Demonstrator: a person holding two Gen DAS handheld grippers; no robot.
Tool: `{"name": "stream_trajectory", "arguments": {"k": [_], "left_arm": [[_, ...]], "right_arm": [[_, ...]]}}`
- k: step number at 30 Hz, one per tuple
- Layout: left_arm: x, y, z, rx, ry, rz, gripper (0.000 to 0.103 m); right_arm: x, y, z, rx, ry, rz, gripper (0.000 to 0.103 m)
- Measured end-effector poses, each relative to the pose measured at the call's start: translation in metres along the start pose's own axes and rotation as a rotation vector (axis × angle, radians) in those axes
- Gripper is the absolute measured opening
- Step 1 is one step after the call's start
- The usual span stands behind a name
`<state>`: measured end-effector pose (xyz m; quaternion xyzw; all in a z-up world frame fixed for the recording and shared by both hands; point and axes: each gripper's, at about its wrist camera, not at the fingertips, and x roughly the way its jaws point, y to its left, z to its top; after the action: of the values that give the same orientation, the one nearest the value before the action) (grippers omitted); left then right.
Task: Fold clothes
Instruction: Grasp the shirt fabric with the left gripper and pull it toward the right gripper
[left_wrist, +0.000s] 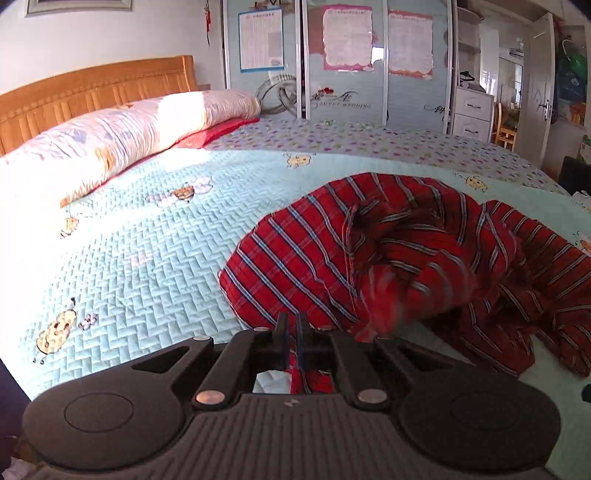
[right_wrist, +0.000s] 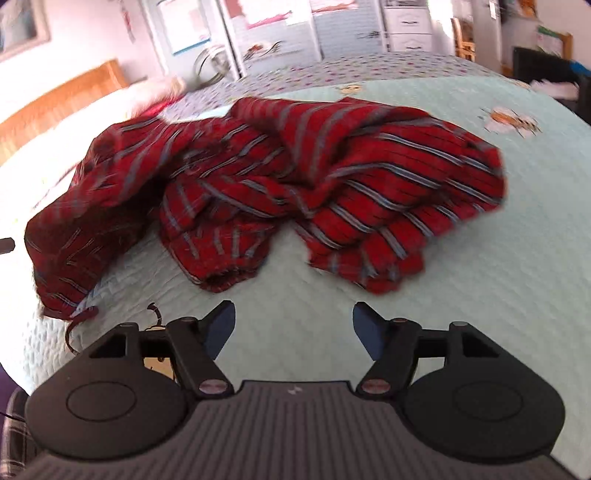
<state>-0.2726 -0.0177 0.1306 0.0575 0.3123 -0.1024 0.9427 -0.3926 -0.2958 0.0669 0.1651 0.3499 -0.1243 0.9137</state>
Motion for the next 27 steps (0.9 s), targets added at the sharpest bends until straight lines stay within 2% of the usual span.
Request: {"name": "stream_trajectory", "arguments": {"k": [3,7,8,11,12,15,18,19,21,23,25,26,27], "left_arm": [[0.004,-0.013,0.002,0.044,0.000,-0.006,0.004],[0.003,-0.042,0.004,0.113,-0.010,-0.068,0.007],[0.003,-0.050,0.003,0.129,-0.009,-0.092,0.014],[0.010,-0.081,0.001,0.199,-0.013,-0.132,0.054],[0.014,-0.093,0.001,0.229,-0.018,-0.134,0.057],[0.028,-0.129,0.001,0.318,-0.034,-0.145,0.057],[0.039,-0.154,0.005,0.370,-0.048,-0.144,0.060],[0.041,-0.160,0.006,0.385,-0.065,-0.142,0.062],[0.050,-0.171,0.004,0.428,-0.091,-0.113,0.080],[0.067,-0.179,0.000,0.474,-0.080,-0.047,0.080],[0.086,-0.177,-0.001,0.471,-0.033,-0.003,0.066],[0.091,-0.167,0.001,0.413,0.002,-0.024,0.035],[0.093,-0.153,0.005,0.323,0.041,-0.066,0.011]], "right_arm": [[0.007,0.008,0.011,-0.020,0.010,-0.007,0.071],[0.011,0.009,0.017,-0.043,0.025,-0.024,0.073],[0.011,0.007,0.015,-0.049,0.033,-0.036,0.074],[0.012,-0.003,0.009,-0.042,0.048,-0.076,0.074],[0.011,-0.007,0.007,-0.028,0.049,-0.086,0.074],[0.009,-0.018,0.004,0.020,0.055,-0.094,0.074],[0.005,-0.022,0.004,0.023,0.049,-0.106,0.074],[0.003,-0.022,0.004,0.019,0.043,-0.110,0.074],[0.000,-0.022,0.004,0.011,0.031,-0.116,0.074],[0.000,-0.022,0.003,0.022,0.032,-0.104,0.074],[0.000,-0.022,0.002,0.031,0.035,-0.093,0.074],[0.000,-0.020,0.002,0.027,0.035,-0.093,0.074],[-0.001,-0.019,0.002,0.021,0.035,-0.094,0.074]]}}
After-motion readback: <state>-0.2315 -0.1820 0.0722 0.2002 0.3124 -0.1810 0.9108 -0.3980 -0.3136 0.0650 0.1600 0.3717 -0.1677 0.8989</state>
